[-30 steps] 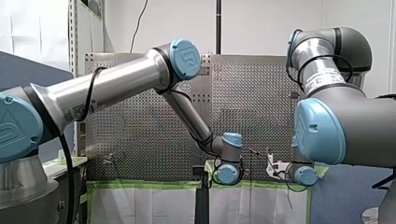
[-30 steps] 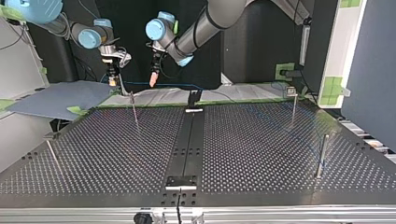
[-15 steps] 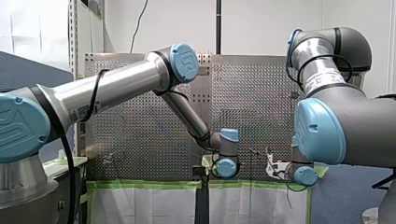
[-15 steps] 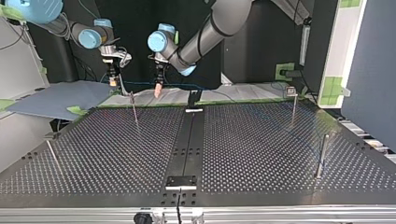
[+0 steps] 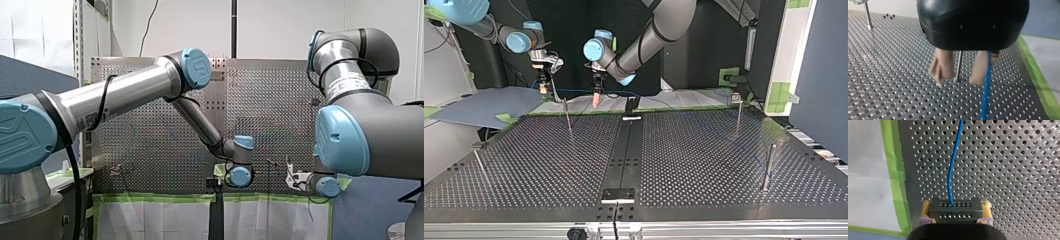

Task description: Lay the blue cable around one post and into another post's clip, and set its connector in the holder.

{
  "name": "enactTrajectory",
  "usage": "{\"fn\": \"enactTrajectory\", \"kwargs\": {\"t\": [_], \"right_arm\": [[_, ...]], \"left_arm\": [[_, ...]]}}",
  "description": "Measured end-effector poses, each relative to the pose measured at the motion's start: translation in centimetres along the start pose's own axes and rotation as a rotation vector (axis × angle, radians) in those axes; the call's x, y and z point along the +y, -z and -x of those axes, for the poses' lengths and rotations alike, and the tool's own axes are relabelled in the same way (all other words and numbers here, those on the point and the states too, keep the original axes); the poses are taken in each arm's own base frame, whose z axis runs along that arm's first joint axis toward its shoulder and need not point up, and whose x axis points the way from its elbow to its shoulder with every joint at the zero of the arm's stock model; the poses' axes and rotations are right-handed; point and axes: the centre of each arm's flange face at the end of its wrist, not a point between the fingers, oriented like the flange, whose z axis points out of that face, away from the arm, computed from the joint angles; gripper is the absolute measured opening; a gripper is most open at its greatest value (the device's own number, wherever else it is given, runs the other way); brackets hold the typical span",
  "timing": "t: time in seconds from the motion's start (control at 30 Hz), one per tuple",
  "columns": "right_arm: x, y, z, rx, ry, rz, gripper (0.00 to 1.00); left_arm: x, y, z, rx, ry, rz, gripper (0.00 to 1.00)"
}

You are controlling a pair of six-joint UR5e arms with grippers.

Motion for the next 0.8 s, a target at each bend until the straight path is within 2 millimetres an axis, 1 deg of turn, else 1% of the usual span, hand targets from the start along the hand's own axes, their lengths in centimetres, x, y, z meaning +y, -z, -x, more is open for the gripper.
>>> {"fn": "enactTrajectory", "kwargs": {"t": [0.03,0.27,0.53,0.8], "right_arm": [[0.1,0.0,-0.2,0.003,0.0,0.001,0.0],[0.7,-0.7,-2.0,0.032,-0.013,0.013,0.0],[0.9,-1.0,-2.4,0.034,-0.038,0.015,0.0],[1.7,-1.9,-3.1,0.049,-0.052,0.024,0.0]], "left_arm": [[-0.1,0.1,0.0,-0.001,0.0,-0.002,0.0],[-0.8,0.2,0.0,-0.005,0.01,-0.038,0.0],[-0.9,0.2,0.0,-0.012,0.01,-0.044,0.0],[-0.7,0.5,-0.4,-0.015,0.005,-0.044,0.0]]}}
